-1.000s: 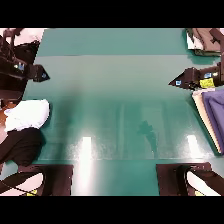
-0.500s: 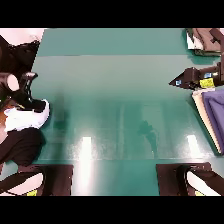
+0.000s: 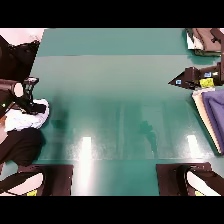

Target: Fold the shirts.

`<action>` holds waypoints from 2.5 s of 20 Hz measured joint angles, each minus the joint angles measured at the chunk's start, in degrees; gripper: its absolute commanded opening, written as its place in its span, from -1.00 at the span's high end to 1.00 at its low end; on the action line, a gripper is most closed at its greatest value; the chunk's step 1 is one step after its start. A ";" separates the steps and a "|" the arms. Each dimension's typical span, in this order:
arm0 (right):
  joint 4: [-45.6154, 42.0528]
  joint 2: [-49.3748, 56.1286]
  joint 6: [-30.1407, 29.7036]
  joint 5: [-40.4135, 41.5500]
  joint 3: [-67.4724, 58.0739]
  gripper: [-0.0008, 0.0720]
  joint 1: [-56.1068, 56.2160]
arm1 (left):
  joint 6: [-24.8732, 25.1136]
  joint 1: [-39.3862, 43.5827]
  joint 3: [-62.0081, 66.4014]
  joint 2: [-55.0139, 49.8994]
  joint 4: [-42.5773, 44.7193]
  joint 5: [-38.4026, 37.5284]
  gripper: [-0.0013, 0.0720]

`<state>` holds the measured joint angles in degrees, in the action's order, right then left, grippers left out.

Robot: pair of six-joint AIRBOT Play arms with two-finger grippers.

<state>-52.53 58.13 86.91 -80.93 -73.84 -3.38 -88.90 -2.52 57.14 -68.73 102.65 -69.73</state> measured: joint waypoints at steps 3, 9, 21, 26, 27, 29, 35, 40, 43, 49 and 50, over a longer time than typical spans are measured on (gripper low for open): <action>0.33 0.00 0.00 0.13 -0.22 0.94 -0.92 | 4.48 -0.02 10.56 0.04 -5.86 -6.36 0.89; 1.62 0.00 0.00 0.13 -6.75 0.94 -6.45 | 10.84 0.92 44.19 0.11 -31.19 -16.76 0.90; 1.90 0.00 0.00 0.26 -18.03 0.94 -12.94 | 14.03 29.09 62.73 -10.80 -41.31 -8.57 0.90; 1.90 0.00 0.00 -0.98 -18.45 0.94 -13.16 | 15.06 33.40 62.66 -22.56 -41.31 -7.65 -0.30; 1.84 0.00 0.00 -1.25 -18.45 0.93 -13.16 | 14.84 33.20 62.05 -23.89 -41.27 -7.63 -0.29; 1.70 0.00 0.00 -1.66 -18.47 0.93 -13.16 | 14.34 31.67 60.89 -25.53 -41.27 -8.07 -0.29; 1.42 0.00 0.00 -1.97 -18.47 0.93 -13.16 | 11.41 20.87 57.70 -27.04 -41.59 -19.54 -0.28; 1.36 0.00 -0.87 -2.01 -18.47 0.94 -13.16 | 10.16 18.16 47.80 -27.21 -44.92 -21.38 -0.04; 1.36 0.00 -1.18 -2.01 -18.47 0.94 -13.16 | 10.27 21.49 41.40 -27.23 -46.36 -18.08 -0.04; 1.36 0.00 -1.42 -2.64 -18.47 0.93 -13.16 | 11.17 25.66 30.01 -27.26 -45.92 -7.50 -0.40; 1.33 0.00 -1.42 -2.84 -18.47 0.94 -13.16 | 11.15 25.51 28.00 -27.28 -46.90 -5.92 -0.40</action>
<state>-51.20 58.13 85.49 -83.77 -92.31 -16.53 -77.76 22.98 85.14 -96.01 55.75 -75.66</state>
